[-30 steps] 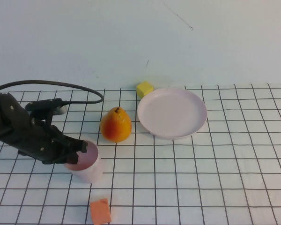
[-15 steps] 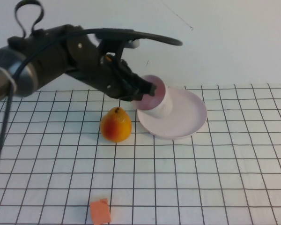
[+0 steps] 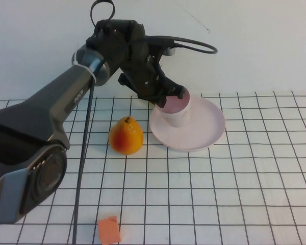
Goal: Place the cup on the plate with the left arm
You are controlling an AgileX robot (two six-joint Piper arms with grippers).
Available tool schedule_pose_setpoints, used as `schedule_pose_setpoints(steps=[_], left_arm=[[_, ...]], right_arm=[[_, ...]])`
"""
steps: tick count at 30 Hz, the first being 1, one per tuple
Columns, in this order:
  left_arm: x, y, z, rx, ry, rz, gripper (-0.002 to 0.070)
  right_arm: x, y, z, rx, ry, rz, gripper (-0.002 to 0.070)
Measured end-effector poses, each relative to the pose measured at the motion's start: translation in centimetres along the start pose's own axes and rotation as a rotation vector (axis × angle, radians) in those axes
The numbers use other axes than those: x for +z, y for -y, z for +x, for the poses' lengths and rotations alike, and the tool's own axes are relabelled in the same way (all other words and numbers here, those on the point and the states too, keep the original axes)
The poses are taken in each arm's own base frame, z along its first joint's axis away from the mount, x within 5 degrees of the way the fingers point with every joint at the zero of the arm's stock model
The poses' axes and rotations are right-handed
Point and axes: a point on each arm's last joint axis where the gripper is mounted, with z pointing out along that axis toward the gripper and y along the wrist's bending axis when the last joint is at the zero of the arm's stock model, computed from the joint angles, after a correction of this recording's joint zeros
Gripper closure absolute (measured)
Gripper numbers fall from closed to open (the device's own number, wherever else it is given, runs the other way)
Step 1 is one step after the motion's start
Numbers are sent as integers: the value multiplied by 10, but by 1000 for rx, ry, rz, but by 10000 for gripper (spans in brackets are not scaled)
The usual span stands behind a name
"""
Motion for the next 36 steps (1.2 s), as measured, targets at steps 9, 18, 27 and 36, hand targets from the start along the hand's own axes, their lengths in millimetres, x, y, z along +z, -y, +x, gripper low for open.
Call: schedule_pose_setpoints(steps=[9, 18, 27, 36], left_arm=[[22, -6, 2, 15, -50, -30, 658], [22, -6, -1, 10, -26, -32, 321], [-53, -6, -21, 71, 137, -148, 370], [-231, -14, -20, 36, 447, -192, 659]], right_arm=[[0, 0, 0, 0, 0, 0, 678], [0, 0, 0, 0, 0, 0, 678], [0, 0, 0, 0, 0, 0, 678], [0, 0, 0, 2, 0, -1, 678]])
